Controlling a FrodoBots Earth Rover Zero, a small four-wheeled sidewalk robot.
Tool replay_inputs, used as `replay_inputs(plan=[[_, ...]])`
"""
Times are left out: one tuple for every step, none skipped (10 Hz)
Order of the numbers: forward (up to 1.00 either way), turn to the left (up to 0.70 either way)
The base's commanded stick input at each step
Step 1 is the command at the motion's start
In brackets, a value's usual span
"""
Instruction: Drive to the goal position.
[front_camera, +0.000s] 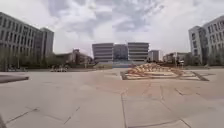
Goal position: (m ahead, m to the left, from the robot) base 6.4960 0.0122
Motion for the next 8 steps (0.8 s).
replay_inputs(plan=[[0.70,0.02],[0.70,0.02],[0.70,0.03],[0.70,0.02],[0.70,0.03],[0.70,0.03],[0.70,0.02],[0.70,0.02]])
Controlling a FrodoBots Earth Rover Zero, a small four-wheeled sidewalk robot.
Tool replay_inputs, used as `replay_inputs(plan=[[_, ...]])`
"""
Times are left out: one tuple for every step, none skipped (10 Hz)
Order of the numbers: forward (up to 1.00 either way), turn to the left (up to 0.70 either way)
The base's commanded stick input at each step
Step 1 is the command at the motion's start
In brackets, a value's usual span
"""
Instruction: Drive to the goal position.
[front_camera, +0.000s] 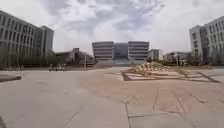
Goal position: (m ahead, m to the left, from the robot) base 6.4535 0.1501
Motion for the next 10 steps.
replay_inputs(plan=[[0.70,0.02],[0.70,0.02],[0.70,0.02],[0.70,0.01],[0.70,0.01],[0.70,0.00],[0.70,0.01],[0.70,0.02],[0.70,0.02],[0.70,0.00]])
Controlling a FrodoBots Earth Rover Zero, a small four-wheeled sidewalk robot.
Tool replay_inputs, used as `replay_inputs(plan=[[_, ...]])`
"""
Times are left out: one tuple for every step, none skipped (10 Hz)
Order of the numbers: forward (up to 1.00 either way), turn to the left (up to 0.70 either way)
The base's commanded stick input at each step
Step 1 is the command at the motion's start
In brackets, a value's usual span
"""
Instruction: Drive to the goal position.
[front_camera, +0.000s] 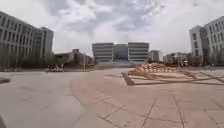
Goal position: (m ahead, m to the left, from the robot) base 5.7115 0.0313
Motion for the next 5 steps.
replay_inputs(plan=[[0.70,0.02],[0.70,0.01],[0.70,0.00],[0.70,0.01],[0.70,0.02]])
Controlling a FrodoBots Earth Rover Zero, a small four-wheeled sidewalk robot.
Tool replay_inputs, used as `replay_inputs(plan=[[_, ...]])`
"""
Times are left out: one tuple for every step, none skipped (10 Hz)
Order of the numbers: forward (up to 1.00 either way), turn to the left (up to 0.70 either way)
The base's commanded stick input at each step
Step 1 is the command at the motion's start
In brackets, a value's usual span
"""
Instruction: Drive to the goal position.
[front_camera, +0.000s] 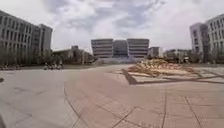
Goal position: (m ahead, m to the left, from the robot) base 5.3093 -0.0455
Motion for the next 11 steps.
replay_inputs(plan=[[0.70,0.02],[0.70,0.01],[0.70,0.01],[0.70,0.01],[0.70,0.02],[0.70,0.00],[0.70,0.00],[0.70,0.00],[0.70,0.02],[0.70,0.01],[0.70,0.00]])
